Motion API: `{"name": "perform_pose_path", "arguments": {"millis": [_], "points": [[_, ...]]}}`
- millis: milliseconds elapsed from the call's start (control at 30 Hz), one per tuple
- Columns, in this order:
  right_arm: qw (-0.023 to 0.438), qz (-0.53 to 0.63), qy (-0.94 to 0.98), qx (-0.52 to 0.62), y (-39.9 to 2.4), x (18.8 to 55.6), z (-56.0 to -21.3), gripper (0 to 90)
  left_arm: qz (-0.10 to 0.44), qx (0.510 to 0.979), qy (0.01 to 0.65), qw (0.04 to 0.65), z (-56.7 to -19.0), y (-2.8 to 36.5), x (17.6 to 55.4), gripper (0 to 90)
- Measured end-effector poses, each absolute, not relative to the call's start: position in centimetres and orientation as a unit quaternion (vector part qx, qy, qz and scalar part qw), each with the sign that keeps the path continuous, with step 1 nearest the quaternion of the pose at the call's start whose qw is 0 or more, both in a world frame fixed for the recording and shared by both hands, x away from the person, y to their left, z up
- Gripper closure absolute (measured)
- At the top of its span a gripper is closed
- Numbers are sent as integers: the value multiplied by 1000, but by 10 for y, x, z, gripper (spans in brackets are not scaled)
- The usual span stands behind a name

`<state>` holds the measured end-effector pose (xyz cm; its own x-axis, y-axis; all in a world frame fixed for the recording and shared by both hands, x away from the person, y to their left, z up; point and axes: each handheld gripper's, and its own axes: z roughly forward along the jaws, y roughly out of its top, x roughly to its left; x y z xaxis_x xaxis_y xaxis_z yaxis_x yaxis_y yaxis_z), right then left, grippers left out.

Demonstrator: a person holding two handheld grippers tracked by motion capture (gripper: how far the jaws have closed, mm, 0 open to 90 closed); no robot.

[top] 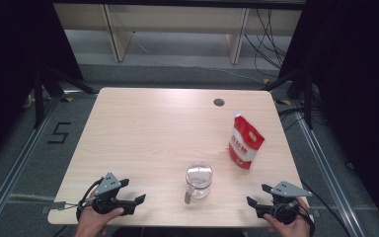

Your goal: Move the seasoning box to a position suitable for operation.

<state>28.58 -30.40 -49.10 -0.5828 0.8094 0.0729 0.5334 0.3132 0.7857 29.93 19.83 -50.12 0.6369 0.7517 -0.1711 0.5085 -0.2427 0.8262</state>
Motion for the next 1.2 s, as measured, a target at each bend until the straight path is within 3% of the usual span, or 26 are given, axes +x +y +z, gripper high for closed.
{"name": "perform_pose_path", "arguments": {"millis": [633,1000,1200], "points": [[178,404,791,424,-305,287,-492,250,98,772,387,495,-494,182,291,151],[173,407,785,434,-304,286,-491,271,90,803,328,490,-488,135,275,152],[176,405,790,426,-305,286,-490,281,84,809,313,490,-489,108,277,203]]}}
